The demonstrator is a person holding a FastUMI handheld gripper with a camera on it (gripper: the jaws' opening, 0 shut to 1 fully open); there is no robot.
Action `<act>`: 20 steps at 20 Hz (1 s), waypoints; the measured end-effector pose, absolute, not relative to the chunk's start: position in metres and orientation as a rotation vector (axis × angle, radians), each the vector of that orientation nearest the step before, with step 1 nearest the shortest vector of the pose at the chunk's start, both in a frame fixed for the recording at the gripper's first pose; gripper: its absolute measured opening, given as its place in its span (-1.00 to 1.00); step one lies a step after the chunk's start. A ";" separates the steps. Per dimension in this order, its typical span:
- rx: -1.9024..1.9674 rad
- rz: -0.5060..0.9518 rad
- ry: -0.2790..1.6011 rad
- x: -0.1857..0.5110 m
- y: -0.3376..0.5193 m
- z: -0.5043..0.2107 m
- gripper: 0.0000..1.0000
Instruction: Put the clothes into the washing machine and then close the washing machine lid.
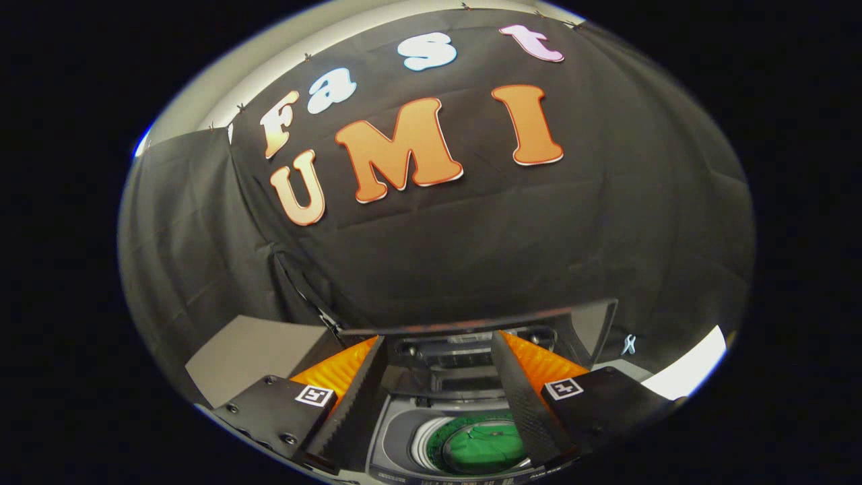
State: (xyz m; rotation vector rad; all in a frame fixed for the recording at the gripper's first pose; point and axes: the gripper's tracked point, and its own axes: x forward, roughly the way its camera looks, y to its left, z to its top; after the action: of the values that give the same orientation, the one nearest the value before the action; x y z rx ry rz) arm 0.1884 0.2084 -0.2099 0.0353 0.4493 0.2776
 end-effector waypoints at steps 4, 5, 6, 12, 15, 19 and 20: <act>-0.010 0.230 0.461 0.236 0.212 -0.223 0.96; -0.026 0.220 0.474 0.246 0.214 -0.232 0.96; -0.039 0.211 0.493 0.256 0.216 -0.239 0.96; -0.125 0.151 0.574 0.299 0.211 -0.288 0.97; -0.164 0.143 0.561 0.309 0.213 -0.295 0.97; -0.162 0.145 0.561 0.306 0.213 -0.294 0.98; -0.163 0.146 0.562 0.306 0.211 -0.295 0.98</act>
State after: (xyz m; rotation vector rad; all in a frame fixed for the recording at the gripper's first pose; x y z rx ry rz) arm 0.3057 0.2114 -0.2948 -0.1631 0.5624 0.1464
